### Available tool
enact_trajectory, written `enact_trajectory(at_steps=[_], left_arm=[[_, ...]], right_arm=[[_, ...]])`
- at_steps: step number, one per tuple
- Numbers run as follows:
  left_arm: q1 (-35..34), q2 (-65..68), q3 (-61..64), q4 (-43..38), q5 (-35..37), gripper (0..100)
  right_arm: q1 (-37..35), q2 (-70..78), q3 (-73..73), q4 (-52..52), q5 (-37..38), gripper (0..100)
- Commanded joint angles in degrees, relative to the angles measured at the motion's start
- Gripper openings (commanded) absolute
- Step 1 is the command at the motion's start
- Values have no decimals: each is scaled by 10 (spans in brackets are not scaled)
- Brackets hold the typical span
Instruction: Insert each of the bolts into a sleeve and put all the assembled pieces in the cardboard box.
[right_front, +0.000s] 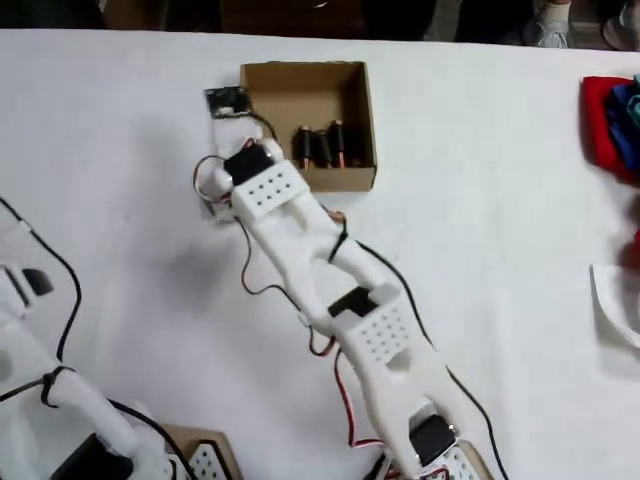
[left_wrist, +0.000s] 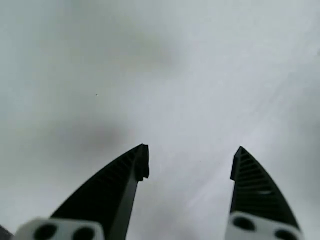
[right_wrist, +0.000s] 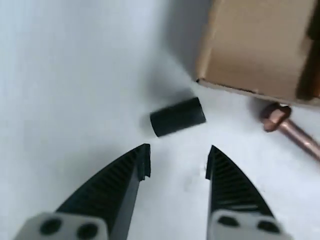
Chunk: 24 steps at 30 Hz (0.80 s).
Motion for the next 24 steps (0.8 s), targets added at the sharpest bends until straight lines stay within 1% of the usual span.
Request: enact_trajectory(at_steps=[1, 4, 9, 15, 18, 20, 23, 24], left_arm=[[-32, -6, -25, -1, -6, 279], [-47, -6, -25, -1, -9, 279], [-50, -6, -25, -1, -65, 279], [-50, -6, -25, -1, -66, 279], [-50, -6, -25, -1, -67, 279], [-50, -6, -25, -1, -68, 279], [-50, -6, -25, -1, -68, 279], [-50, -6, -25, -2, -68, 279]], right_arm=[[-7, 44, -80, -14, -96, 173], [-7, 91, -130, -9, -142, 173], [-6, 145, -189, -9, -204, 173], [0, 189, -241, -12, -293, 173], [7, 208, -251, -11, -315, 169], [13, 217, -253, -10, -314, 131], [24, 225, -253, -9, -309, 22], [29, 225, -253, -9, -309, 16]])
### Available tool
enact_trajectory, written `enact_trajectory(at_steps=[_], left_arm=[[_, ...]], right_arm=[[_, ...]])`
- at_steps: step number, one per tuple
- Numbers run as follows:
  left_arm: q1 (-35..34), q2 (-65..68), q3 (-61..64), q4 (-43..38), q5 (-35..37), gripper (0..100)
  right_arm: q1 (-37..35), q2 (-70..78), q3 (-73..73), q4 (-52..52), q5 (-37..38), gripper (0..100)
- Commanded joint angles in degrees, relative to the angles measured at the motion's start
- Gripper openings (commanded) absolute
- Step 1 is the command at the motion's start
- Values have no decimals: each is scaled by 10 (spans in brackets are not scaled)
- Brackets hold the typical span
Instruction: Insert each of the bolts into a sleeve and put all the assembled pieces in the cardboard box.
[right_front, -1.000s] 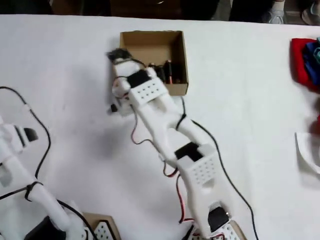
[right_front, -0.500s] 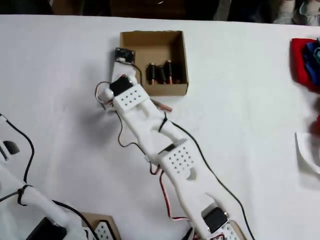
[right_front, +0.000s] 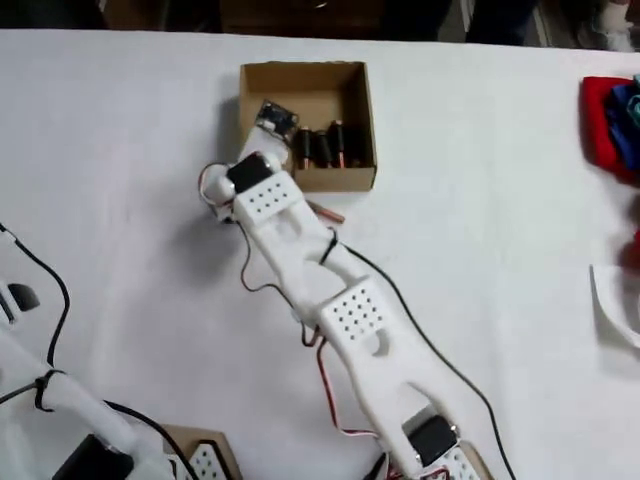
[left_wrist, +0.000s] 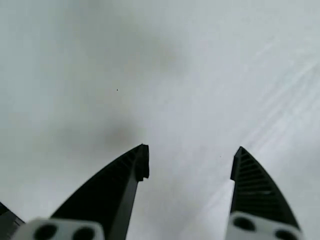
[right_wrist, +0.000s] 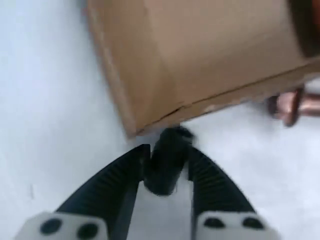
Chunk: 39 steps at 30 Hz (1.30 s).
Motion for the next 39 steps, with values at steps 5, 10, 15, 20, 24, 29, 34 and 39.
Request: enact_trajectory(at_steps=[5, 10, 15, 20, 24, 29, 34, 39], left_arm=[[-5, -6, -25, -2, -4, 279], [-3, -6, -25, -4, -3, 279], [11, -6, -25, -4, -2, 279], [20, -6, -25, -4, -2, 279], [29, -6, -24, -4, -2, 279], [66, -6, -20, -1, -2, 279], [95, -6, -20, -1, -2, 279], [113, -6, -19, 0, -1, 279]], right_arm=[[18, -5, -19, 24, 26, 20], [6, -36, -40, 196, 168, 20], [22, -74, 25, 247, 410, 20], [32, -167, 215, 247, 489, 20], [43, -280, 370, 245, 491, 20], [77, -397, 476, 231, 493, 21], [121, -448, 564, 113, 556, 23], [134, -448, 651, -29, 620, 24]])
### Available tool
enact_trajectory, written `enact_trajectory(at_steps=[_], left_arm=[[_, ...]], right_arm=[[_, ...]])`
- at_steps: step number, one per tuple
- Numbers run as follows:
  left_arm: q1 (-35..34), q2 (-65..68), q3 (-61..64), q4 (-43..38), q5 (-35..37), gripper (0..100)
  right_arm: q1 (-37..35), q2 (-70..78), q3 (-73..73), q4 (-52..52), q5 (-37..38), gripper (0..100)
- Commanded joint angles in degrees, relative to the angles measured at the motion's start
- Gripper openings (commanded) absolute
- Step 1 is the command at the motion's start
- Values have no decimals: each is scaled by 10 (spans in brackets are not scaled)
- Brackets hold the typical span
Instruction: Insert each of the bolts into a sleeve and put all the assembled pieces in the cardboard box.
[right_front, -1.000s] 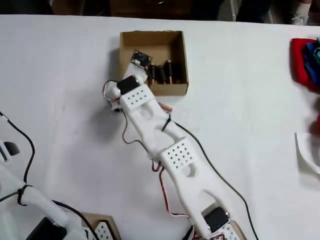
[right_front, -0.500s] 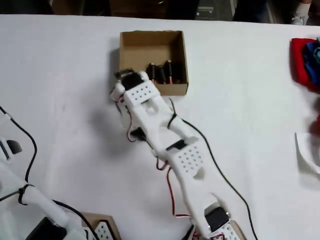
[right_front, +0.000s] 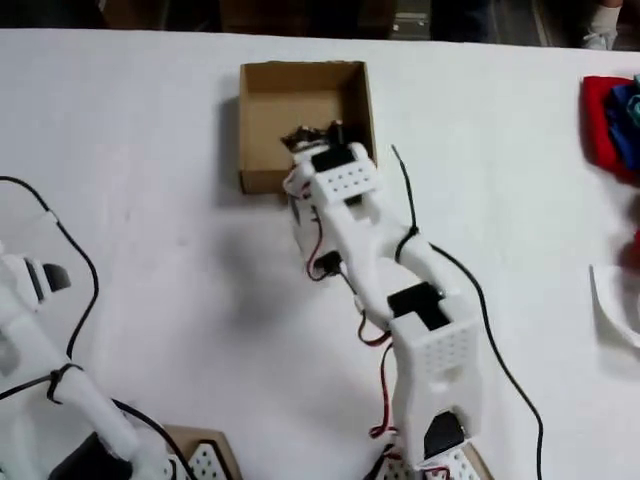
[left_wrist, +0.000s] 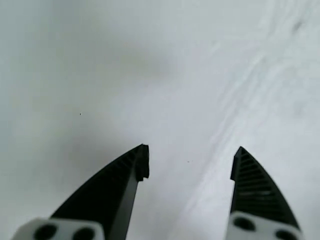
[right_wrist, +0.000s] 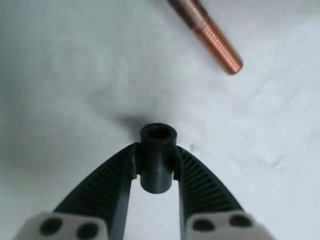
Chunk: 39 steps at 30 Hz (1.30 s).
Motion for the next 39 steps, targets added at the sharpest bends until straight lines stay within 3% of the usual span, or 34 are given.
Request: enact_trajectory(at_steps=[1, 4, 9, 17, 20, 23, 27, 33, 35, 39], left_arm=[[10, -6, -19, 1, -1, 279], [11, -6, -19, 10, -1, 279], [11, -6, -19, 16, -1, 279], [13, -6, -19, 16, -1, 279], [45, -2, -19, 26, -1, 279], [103, -2, -19, 58, 42, 279], [207, -2, -20, 76, 155, 279], [392, -1, -7, 71, 410, 282], [455, -2, 9, 33, 456, 280], [571, -1, 63, -91, 462, 279]], right_arm=[[5, -44, 41, -83, 53, 25], [4, -43, 66, -105, 100, 50], [6, -43, 72, -102, 120, 197], [7, -43, 92, -102, 119, 179], [7, -44, 97, -102, 120, 26], [17, -44, 97, -101, 117, 23], [37, -51, 95, -91, 116, 21], [116, -176, 94, -14, 116, 21], [151, -243, 95, 15, 118, 21], [205, -364, 108, 52, 120, 21]])
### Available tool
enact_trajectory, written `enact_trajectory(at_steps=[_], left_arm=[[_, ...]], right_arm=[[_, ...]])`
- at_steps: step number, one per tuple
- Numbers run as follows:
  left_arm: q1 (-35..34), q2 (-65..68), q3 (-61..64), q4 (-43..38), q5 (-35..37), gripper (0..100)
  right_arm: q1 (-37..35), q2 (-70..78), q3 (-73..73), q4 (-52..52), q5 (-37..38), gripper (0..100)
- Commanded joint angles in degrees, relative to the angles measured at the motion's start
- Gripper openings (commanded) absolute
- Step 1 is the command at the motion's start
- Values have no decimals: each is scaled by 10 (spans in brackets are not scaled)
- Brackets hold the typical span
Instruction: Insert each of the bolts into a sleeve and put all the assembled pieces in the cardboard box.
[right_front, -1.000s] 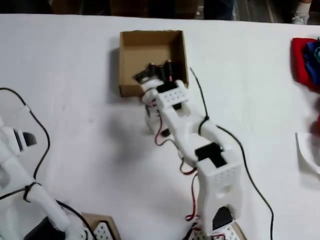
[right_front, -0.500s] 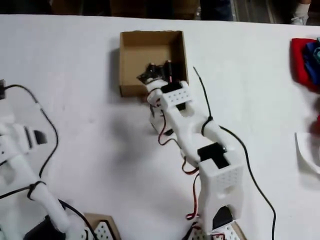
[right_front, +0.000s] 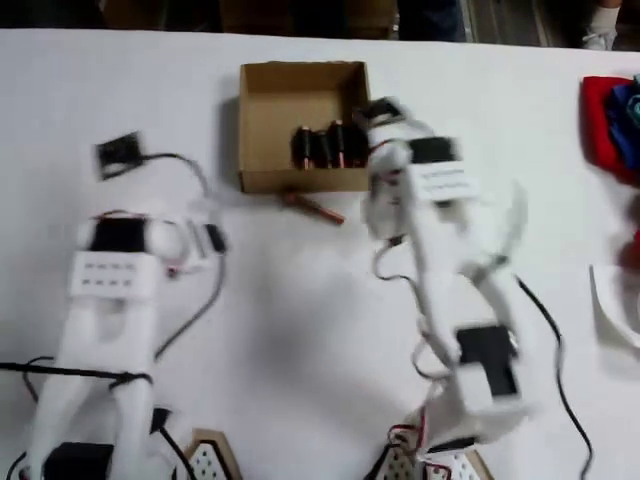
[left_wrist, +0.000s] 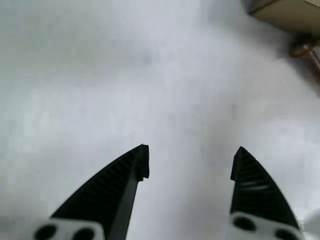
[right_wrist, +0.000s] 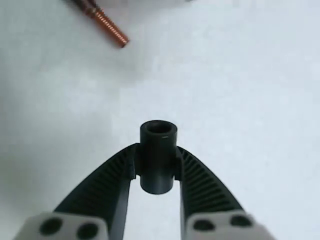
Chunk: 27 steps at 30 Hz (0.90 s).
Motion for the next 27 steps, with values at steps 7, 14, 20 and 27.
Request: enact_trajectory(at_steps=[7, 14, 20, 27], left_arm=[[171, -2, 147, -443, 110, 279], [189, 28, 190, -638, 295, 279], [195, 193, 34, -521, 287, 279], [192, 340, -177, -309, 287, 279]], right_arm=[[86, -254, 113, 28, 4, 21], [153, -345, 200, 24, 33, 21], [175, -388, 221, 24, 57, 21], [186, -400, 226, 26, 57, 21]])
